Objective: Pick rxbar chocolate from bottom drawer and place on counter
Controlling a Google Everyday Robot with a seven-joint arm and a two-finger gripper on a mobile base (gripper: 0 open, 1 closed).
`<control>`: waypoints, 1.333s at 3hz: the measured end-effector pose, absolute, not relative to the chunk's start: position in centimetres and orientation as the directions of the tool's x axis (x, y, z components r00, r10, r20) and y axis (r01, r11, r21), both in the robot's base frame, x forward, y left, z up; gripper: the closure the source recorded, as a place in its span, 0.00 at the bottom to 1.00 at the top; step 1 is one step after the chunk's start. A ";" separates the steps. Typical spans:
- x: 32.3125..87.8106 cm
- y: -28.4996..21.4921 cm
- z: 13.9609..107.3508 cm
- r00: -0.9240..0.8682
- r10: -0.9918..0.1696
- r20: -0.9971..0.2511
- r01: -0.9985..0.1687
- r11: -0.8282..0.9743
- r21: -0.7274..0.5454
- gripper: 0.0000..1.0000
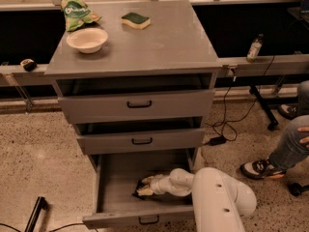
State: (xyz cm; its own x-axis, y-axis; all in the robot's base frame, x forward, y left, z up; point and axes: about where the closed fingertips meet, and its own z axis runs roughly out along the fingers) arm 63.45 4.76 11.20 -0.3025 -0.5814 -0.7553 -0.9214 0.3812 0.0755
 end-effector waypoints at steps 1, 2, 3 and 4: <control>62.9 4.6 14.0 -0.247 -0.574 -0.781 -0.931 0.363 0.028 1.00; 64.6 3.5 26.3 0.004 -0.560 -0.828 -0.923 0.317 -0.218 1.00; 61.9 1.5 33.5 0.104 -0.517 -0.849 -0.907 0.302 -0.294 1.00; 60.6 0.1 37.8 0.129 -0.524 -0.842 -0.897 0.301 -0.325 1.00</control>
Offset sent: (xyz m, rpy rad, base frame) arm -0.0760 -0.0341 0.3170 0.1365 -0.5813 0.1921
